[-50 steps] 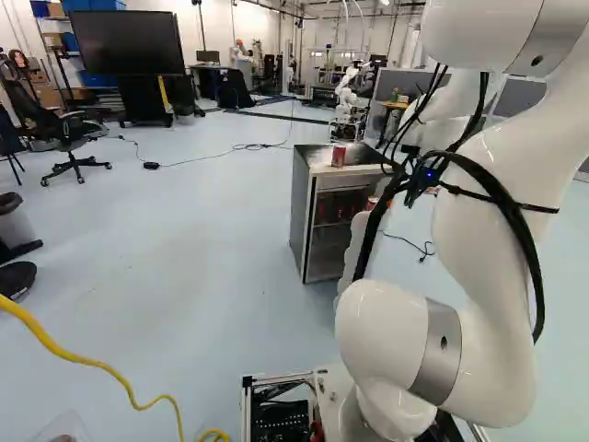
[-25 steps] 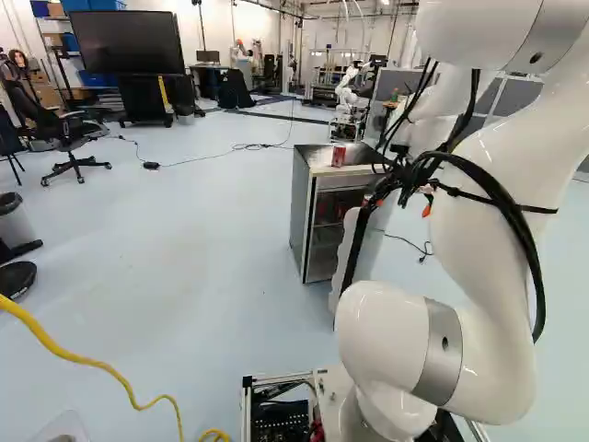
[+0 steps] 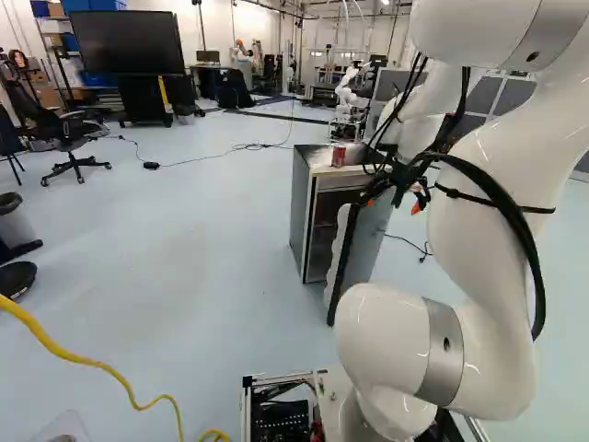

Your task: Grab a drink from the fridge

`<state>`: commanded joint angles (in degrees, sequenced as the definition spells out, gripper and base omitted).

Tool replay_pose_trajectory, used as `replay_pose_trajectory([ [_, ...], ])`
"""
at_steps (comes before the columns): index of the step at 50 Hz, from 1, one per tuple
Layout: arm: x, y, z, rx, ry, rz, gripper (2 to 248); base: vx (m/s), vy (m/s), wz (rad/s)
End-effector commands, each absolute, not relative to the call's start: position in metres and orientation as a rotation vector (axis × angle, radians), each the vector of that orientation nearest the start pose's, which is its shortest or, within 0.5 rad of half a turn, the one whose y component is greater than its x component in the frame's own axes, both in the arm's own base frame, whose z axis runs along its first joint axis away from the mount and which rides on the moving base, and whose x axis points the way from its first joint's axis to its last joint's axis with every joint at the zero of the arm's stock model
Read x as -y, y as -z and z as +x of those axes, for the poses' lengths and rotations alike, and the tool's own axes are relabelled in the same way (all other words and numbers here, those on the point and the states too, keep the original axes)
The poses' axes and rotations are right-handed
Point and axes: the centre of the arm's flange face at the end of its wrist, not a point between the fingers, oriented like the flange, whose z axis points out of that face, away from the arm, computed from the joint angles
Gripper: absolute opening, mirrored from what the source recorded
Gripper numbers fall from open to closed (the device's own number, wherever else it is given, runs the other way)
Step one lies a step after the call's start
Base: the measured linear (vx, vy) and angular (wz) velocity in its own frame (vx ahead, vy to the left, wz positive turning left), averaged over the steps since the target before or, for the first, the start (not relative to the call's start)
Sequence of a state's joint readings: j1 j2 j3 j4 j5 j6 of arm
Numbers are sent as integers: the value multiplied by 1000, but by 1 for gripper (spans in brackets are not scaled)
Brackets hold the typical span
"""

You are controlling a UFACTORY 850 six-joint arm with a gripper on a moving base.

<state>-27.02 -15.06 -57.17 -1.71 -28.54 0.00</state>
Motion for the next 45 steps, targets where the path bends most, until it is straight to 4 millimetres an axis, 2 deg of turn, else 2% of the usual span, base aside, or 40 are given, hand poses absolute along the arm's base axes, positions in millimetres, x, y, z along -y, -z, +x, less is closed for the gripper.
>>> replay_pose_trajectory([
  [45,183,-438,492,-520,372,-3136,247,0,0,0],
])
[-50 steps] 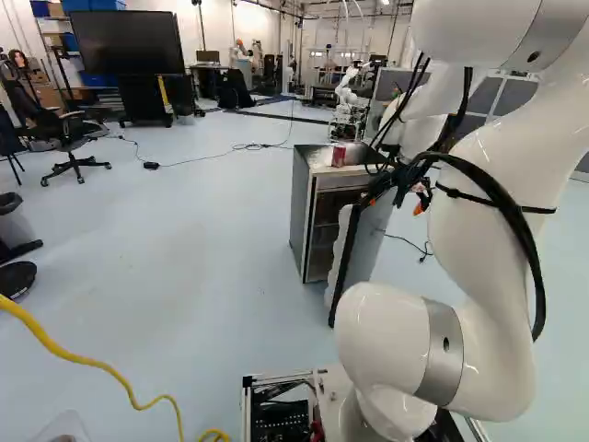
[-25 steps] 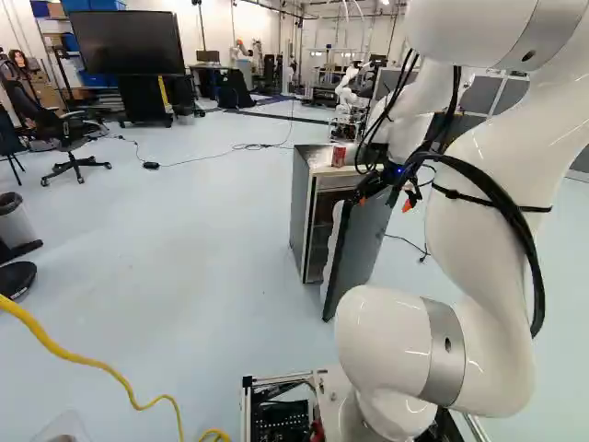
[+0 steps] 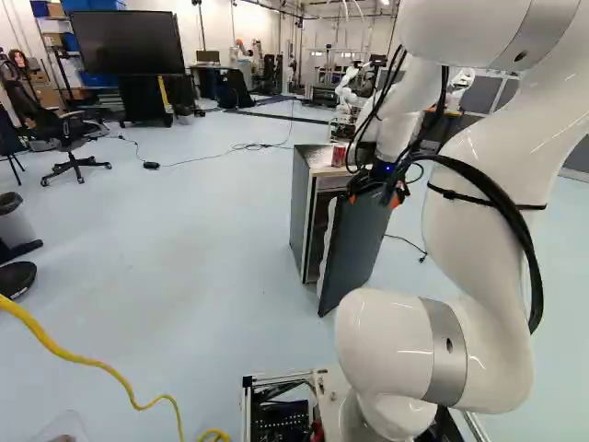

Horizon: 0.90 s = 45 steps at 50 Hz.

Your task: Grab a drink from the fridge

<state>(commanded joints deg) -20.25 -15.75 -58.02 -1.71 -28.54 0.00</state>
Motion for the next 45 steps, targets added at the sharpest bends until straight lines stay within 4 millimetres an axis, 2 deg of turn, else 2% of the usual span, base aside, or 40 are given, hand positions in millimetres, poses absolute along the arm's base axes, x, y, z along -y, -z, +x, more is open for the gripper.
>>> replay_pose_trajectory([
  [16,179,-436,494,-506,374,-3137,247,0,0,0],
  [45,188,-401,518,-470,489,-3149,247,0,0,0],
])
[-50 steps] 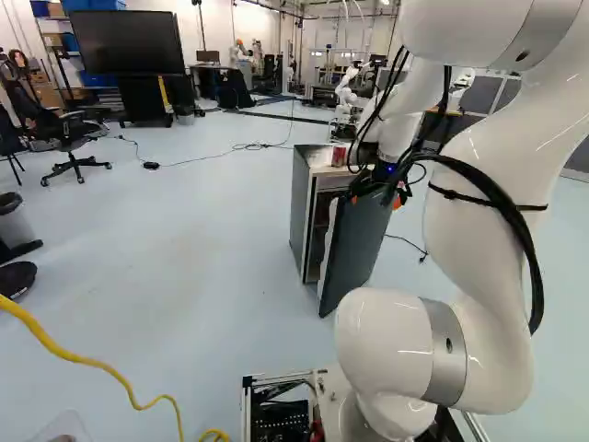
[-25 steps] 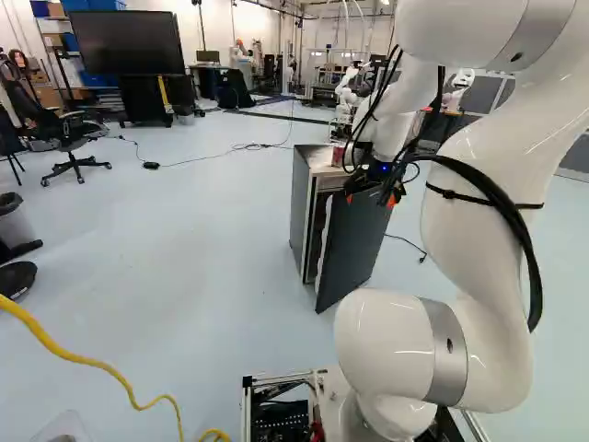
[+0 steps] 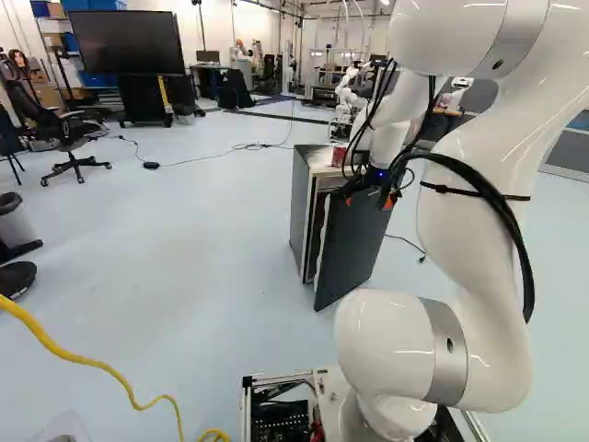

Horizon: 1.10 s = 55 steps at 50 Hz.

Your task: Grab a drink from the fridge

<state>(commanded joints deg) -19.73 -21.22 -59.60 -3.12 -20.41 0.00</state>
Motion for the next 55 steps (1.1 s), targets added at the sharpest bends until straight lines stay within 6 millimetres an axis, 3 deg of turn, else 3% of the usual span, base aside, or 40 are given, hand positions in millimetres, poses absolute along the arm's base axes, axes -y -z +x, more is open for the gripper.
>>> replay_pose_trajectory([
  [28,197,-369,531,-414,664,-3156,247,0,0,0],
  [55,198,-374,542,-333,925,-3132,247,0,0,0],
])
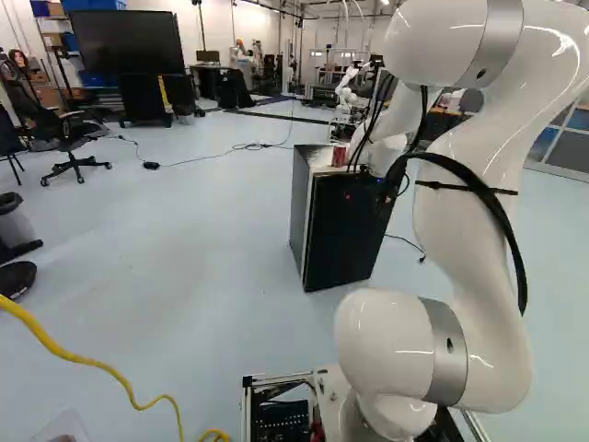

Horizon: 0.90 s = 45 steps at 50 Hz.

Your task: Grab a drink from the fridge

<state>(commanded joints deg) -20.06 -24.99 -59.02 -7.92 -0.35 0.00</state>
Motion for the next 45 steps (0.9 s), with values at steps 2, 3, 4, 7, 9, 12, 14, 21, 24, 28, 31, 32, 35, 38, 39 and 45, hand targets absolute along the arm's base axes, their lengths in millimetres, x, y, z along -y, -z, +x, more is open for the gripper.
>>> replay_pose_trajectory([
  [2,197,-374,542,-326,942,-3129,247,0,0,0],
  [3,197,-374,542,-322,949,-3128,247,0,0,0],
  [4,197,-375,542,-318,957,-3127,247,0,0,0],
  [7,195,-376,542,-307,978,-3124,247,0,0,0],
  [9,194,-376,542,-299,991,-3121,247,0,0,0],
  [12,192,-377,542,-287,1010,-3118,247,0,0,0],
  [14,191,-378,541,-278,1022,-3115,247,0,0,0],
  [21,183,-380,537,-243,1061,-3106,247,0,0,0],
  [24,179,-381,535,-226,1076,-3102,247,0,0,0],
  [28,173,-382,531,-202,1096,-3095,247,0,0,0],
  [31,168,-383,528,-184,1111,-3090,247,0,0,0],
  [32,166,-384,527,-178,1116,-3088,247,0,0,0],
  [35,162,-385,524,-160,1131,-3082,247,0,0,0],
  [38,158,-386,522,-143,1147,-3076,247,0,0,0],
  [39,156,-386,521,-138,1153,-3074,247,0,0,0],
  [45,153,-385,521,-114,1181,-3064,247,0,0,0],
])
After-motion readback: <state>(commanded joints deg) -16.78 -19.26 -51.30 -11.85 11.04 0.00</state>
